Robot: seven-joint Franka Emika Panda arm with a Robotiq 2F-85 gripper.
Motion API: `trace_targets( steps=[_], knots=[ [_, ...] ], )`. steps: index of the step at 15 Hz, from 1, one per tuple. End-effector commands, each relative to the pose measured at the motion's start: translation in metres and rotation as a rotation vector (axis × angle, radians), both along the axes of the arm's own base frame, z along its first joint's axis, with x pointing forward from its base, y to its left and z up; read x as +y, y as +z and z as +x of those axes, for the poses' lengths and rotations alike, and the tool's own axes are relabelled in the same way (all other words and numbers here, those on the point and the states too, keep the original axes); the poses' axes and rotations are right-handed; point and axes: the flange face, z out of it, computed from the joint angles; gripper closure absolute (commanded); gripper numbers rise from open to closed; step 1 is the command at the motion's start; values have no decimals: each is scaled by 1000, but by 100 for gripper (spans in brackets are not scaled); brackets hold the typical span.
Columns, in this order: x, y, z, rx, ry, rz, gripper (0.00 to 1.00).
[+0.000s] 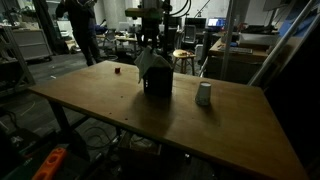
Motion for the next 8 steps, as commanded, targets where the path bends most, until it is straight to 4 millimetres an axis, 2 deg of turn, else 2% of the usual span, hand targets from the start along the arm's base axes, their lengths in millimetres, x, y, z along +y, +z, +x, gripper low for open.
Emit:
trace_targets(
  steps=[1, 5, 8],
  knots=[
    [1, 10, 9, -51, 30, 7, 94],
    [-13, -3, 21, -49, 32, -7, 94],
    [-21, -21, 26, -34, 41, -12, 94]
  ],
)
